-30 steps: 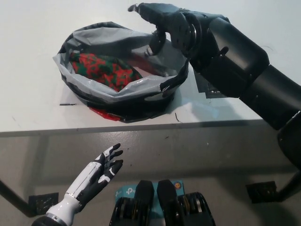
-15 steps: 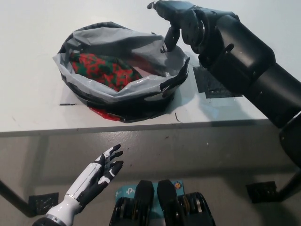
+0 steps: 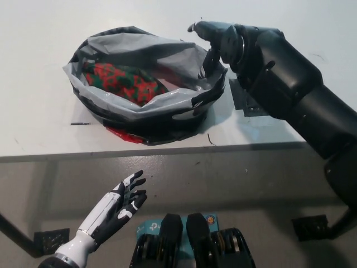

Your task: The robot uses its right hand to pick up a bag of coffee beans and puts it in the black plastic bag, then the robot grabs the top of the bag and lifts it.

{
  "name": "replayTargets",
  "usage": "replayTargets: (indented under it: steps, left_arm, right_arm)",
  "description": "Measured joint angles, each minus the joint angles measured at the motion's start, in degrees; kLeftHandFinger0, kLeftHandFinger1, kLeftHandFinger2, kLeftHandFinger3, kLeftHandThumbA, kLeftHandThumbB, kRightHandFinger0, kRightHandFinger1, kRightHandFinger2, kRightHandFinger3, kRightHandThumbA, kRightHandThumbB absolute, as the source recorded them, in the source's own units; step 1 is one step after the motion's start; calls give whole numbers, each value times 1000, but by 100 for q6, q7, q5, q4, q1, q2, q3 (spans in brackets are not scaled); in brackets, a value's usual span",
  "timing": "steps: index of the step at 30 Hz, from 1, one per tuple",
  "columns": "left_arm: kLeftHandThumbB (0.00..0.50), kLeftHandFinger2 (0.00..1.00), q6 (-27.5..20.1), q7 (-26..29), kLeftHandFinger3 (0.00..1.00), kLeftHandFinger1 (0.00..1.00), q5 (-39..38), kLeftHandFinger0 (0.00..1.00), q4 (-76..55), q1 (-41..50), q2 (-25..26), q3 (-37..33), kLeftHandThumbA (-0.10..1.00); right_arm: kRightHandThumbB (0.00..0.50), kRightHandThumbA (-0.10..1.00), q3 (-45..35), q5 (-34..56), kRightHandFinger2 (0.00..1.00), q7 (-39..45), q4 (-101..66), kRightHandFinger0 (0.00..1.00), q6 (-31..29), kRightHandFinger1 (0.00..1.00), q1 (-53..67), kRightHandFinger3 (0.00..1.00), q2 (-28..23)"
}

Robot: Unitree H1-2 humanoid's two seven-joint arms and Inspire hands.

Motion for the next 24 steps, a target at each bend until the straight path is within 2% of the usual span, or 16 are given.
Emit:
replayTargets:
  steps: [7,8,9,10,11,12,13,14,16,17,18,19,20,21,22,24]
  left_arm:
    - [152,1000,0,-2,1000,875,3,891,-1,-38,4,-6,815]
    - [150,1000,0,-2,1000,876,3,891,-1,-40,4,-6,812]
    - [149,1000,0,-2,1000,876,3,891,-1,-42,5,-6,811]
    - [148,1000,0,-2,1000,876,3,892,-1,-46,7,-6,809]
    - [141,1000,0,-3,1000,876,3,892,-1,-57,8,-6,801]
    - [140,1000,0,-4,1000,876,2,892,-1,-59,8,-6,798]
    - [140,1000,0,-5,1000,876,2,892,-1,-65,9,-6,798]
    - [139,1000,0,-9,1000,876,1,892,-1,-70,10,-6,796]
    - [144,1000,0,-16,1000,879,1,894,0,-79,12,-5,792]
    - [144,1000,0,-19,1000,879,1,893,0,-81,13,-6,791]
    - [144,1000,1,-23,1000,879,1,892,-1,-84,14,-6,790]
    - [144,1000,1,-25,1000,879,1,892,-1,-87,14,-6,789]
    - [141,1000,1,-25,1000,877,1,887,-1,-88,14,-6,781]
    - [142,1000,1,-25,1000,876,1,886,-1,-88,14,-6,779]
    - [142,1000,1,-27,1000,876,1,886,-1,-87,14,-6,779]
    - [145,1000,1,-28,1000,874,1,887,1,-88,14,-5,778]
  right_arm:
    - [500,905,-16,-15,1000,173,417,1000,-35,1000,22,1000,194]
    - [476,872,-15,-15,1000,195,467,860,-40,1000,22,1000,210]
    - [435,799,-3,-18,1000,260,588,493,-64,798,18,1000,249]
    - [430,764,11,-20,1000,312,697,312,-88,642,8,1000,276]
    - [342,636,30,-24,723,407,866,151,-128,415,5,1000,317]
    - [302,526,29,-22,388,441,938,30,-138,134,-2,723,335]
    - [302,526,15,-13,388,530,1096,30,-151,134,-14,723,370]
    - [254,398,-13,-1,323,568,1190,6,-160,67,-15,599,382]
    - [137,162,-33,-3,567,598,1277,0,-217,231,-17,489,380]
    - [76,87,-38,-4,633,600,1285,19,-255,271,-16,710,372]
    - [78,34,-113,12,677,601,1285,7,-308,296,-15,743,367]
    - [71,35,-268,59,676,600,1285,4,-328,298,-14,607,369]
    - [55,111,-351,87,540,600,1285,0,-335,125,-14,533,369]
    - [56,112,-475,130,492,599,1285,0,-338,67,-15,379,370]
    - [56,112,-812,246,492,585,1283,0,-338,67,-15,379,370]
    - [67,86,-1099,362,602,561,1282,0,-328,93,-11,499,374]
